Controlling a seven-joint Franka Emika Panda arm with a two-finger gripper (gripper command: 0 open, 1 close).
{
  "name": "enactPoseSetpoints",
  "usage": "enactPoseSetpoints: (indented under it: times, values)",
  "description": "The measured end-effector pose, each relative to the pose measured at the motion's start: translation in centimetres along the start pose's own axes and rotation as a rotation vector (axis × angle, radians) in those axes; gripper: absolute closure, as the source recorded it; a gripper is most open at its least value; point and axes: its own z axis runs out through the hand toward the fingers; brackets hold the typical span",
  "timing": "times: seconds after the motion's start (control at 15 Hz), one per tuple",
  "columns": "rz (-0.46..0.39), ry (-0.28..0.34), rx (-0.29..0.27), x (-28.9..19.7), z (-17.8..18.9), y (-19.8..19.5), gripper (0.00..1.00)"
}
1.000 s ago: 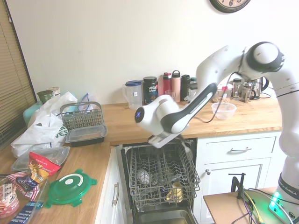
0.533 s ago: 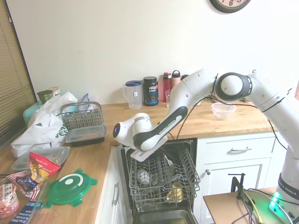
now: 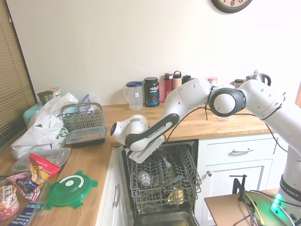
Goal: Put the fork in the dishwasher
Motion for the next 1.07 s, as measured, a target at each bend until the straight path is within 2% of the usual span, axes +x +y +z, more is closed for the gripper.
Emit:
enactPoseSetpoints:
  times: [0.27,0.53,0.8,0.93,1.07]
  values:
    - [0.010,-0.004,-0.008,0.5,0.1,-0.3,0.00]
    - [0.028,-0.032,0.024,1.9,-0.5,-0.6,0.00]
    - [0.081,-0.113,0.139,7.3,-5.5,2.8,0.00]
    - [0.150,-0.176,0.222,11.2,-8.5,5.2,0.00]
    - [0.222,-0.262,0.293,16.1,-9.7,7.0,0.00]
